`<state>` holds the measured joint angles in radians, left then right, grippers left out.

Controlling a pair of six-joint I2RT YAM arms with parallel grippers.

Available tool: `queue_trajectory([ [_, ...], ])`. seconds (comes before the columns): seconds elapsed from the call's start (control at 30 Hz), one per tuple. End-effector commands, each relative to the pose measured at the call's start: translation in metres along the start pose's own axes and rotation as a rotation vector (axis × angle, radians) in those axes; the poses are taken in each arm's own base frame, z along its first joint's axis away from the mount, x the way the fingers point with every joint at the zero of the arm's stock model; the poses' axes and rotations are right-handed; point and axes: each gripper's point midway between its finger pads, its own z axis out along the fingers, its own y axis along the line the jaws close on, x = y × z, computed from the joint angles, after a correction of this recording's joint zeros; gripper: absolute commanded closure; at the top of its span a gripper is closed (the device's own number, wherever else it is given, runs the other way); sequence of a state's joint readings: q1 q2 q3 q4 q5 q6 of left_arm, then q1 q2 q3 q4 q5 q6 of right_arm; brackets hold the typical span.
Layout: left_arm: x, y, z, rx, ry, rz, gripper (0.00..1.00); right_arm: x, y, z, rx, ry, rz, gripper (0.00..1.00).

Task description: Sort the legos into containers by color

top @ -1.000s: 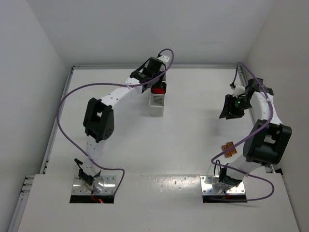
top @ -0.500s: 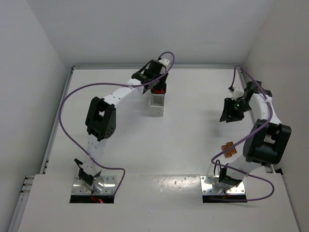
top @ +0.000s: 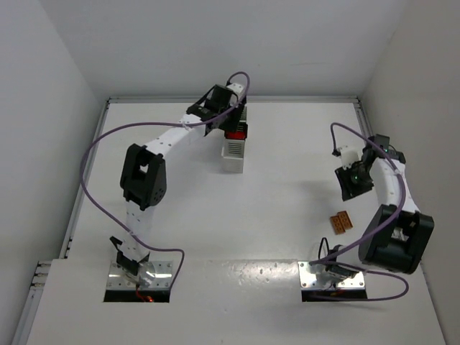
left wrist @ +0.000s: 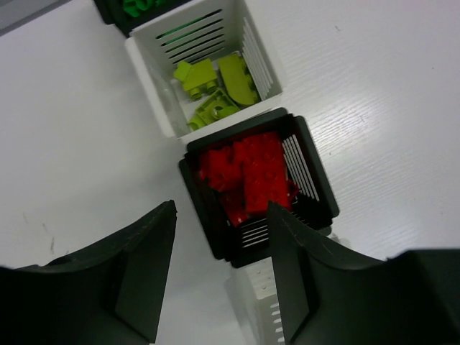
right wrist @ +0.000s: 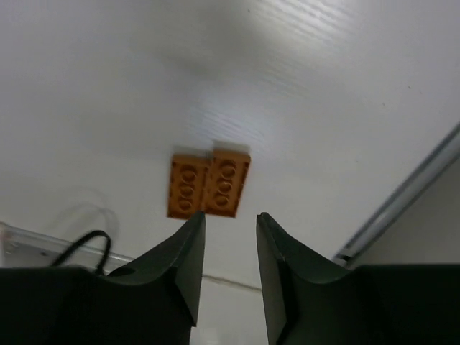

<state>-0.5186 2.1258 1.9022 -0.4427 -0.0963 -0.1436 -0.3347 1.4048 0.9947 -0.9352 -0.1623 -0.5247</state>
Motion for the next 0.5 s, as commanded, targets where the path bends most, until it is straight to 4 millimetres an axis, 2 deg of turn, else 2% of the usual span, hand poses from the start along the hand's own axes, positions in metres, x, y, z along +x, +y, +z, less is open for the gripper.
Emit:
queue_trajectory([
  [0.0, -0.05, 0.021, -0.05, 0.026, -0.136, -0.056, 0.41, 0.042, -0.015, -0.015, 0.101, 0.145, -0.248, 0.66],
  [0.03, -0.052, 0.029, -0.055, 0.015, -0.143, -0.064, 0.41, 0.055, -0.011, -0.018, 0.08, 0.184, -0.275, 0.66],
  [0.07, -0.054, 0.024, -0.063, 0.044, -0.157, -0.062, 0.41, 0.069, -0.01, -0.018, 0.073, 0.238, -0.346, 0.66],
  [0.13, -0.054, 0.033, -0.071, 0.051, -0.167, -0.084, 0.41, 0.084, -0.011, -0.02, 0.072, 0.299, -0.413, 0.66],
  [0.17, -0.049, 0.028, -0.073, 0.08, -0.162, -0.082, 0.41, 0.097, -0.014, -0.021, 0.083, 0.364, -0.439, 0.66],
  [0.23, -0.056, 0.032, -0.086, 0.083, -0.19, -0.075, 0.41, 0.105, -0.018, -0.018, 0.062, 0.43, -0.482, 0.66],
  [0.27, -0.049, 0.03, -0.087, 0.092, -0.178, -0.074, 0.41, 0.112, -0.019, -0.018, 0.046, 0.469, -0.474, 0.65],
  [0.33, -0.057, 0.032, -0.098, 0.104, -0.217, -0.076, 0.41, 0.118, -0.017, -0.015, -0.004, 0.516, -0.474, 0.63],
  [0.4, -0.051, 0.036, -0.097, 0.103, -0.209, -0.072, 0.41, 0.128, -0.016, -0.009, -0.062, 0.586, -0.477, 0.62],
  [0.43, -0.057, 0.037, -0.101, 0.103, -0.23, -0.071, 0.41, 0.128, -0.018, -0.006, -0.057, 0.595, -0.469, 0.61],
  [0.47, -0.05, 0.047, -0.098, 0.087, -0.215, -0.114, 0.41, 0.128, -0.02, -0.004, -0.058, 0.607, -0.471, 0.61],
])
